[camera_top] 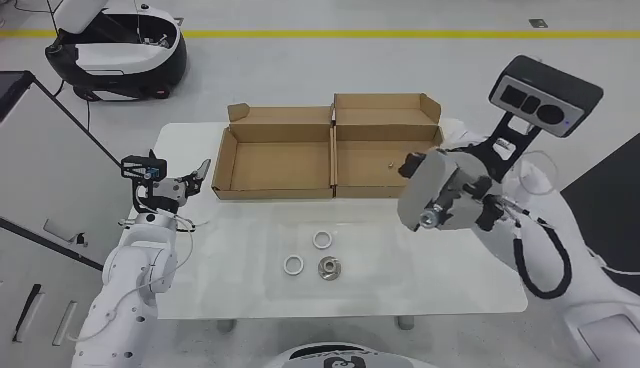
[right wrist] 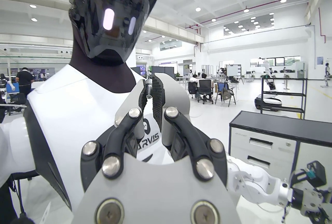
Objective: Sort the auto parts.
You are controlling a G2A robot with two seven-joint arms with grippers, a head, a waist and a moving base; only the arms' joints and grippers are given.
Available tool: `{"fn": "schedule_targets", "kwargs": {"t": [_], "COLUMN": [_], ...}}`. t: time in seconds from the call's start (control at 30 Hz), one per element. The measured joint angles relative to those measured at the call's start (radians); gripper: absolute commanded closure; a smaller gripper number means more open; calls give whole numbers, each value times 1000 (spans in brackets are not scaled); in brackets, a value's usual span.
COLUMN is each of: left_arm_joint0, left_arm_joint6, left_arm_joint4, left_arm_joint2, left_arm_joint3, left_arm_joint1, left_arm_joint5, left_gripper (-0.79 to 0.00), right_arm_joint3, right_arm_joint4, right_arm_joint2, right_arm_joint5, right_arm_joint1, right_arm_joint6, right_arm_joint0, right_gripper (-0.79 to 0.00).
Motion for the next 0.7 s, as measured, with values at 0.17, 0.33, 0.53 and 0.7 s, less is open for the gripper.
{"fn": "schedule_targets", "kwargs": {"t": [0.17,0.33,0.53,0.7], "left_arm_joint0": [0,0,0,0], "left_arm_joint6": [0,0,0,0], "left_arm_joint4": [0,0,0,0], "left_arm_joint2": [0,0,0,0], "left_arm_joint3": [0,0,0,0], "left_arm_joint1": [0,0,0,0], "left_arm_joint5": [0,0,0,0], "left_gripper": [-785,-785,-785,-785], "right_arm_joint3": [-25,-27,-27,-27], "right_arm_joint4": [73,76,76,76], "right_arm_joint2": [17,16,16,16], "right_arm_joint5": [0,0,0,0], "right_arm_joint1": [-12,-14,-14,-14], "right_arm_joint6": [0,0,0,0], "right_arm_joint0": [-16,-17,-17,-17], "right_gripper": [0,0,0,0]}}
